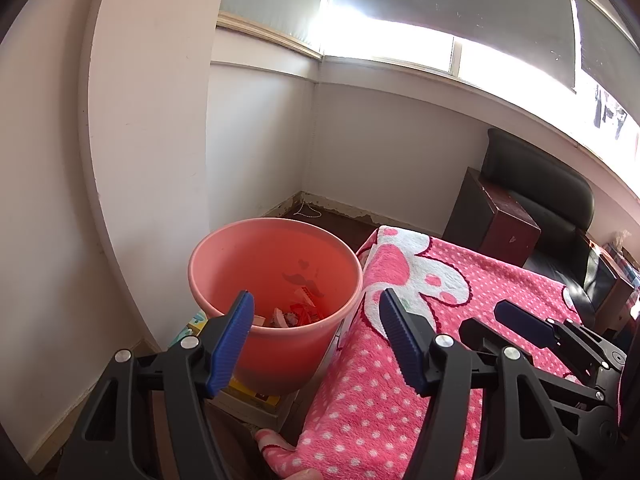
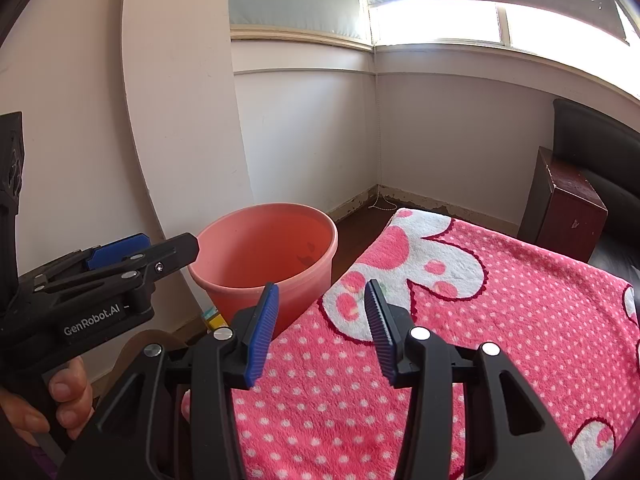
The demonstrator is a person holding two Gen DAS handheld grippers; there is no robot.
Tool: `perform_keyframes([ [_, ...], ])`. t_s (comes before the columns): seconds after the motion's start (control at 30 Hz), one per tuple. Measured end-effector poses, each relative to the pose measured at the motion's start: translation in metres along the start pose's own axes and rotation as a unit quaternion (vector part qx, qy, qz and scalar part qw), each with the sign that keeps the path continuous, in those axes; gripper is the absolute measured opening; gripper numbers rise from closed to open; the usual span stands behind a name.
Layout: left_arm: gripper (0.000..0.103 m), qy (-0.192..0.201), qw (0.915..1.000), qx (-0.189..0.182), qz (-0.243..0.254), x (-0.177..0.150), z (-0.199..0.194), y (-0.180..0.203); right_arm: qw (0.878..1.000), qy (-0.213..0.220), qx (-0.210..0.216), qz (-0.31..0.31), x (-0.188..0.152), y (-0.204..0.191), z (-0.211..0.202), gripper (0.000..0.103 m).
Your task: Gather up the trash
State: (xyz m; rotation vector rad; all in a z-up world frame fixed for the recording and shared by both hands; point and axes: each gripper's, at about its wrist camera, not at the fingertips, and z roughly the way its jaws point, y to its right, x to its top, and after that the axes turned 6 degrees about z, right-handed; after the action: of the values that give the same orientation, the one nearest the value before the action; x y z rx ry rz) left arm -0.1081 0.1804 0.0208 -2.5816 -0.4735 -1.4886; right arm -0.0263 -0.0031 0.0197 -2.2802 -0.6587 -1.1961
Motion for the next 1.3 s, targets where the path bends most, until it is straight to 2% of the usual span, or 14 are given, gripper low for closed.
perform_keyframes([
  [1.3,0.062,-0.012,0.9998,-0.006,0.012,-0.002,0.01,0.003,1.0,-0.009,0.002,-0.002,-0.002,0.001,0.001,0.045],
])
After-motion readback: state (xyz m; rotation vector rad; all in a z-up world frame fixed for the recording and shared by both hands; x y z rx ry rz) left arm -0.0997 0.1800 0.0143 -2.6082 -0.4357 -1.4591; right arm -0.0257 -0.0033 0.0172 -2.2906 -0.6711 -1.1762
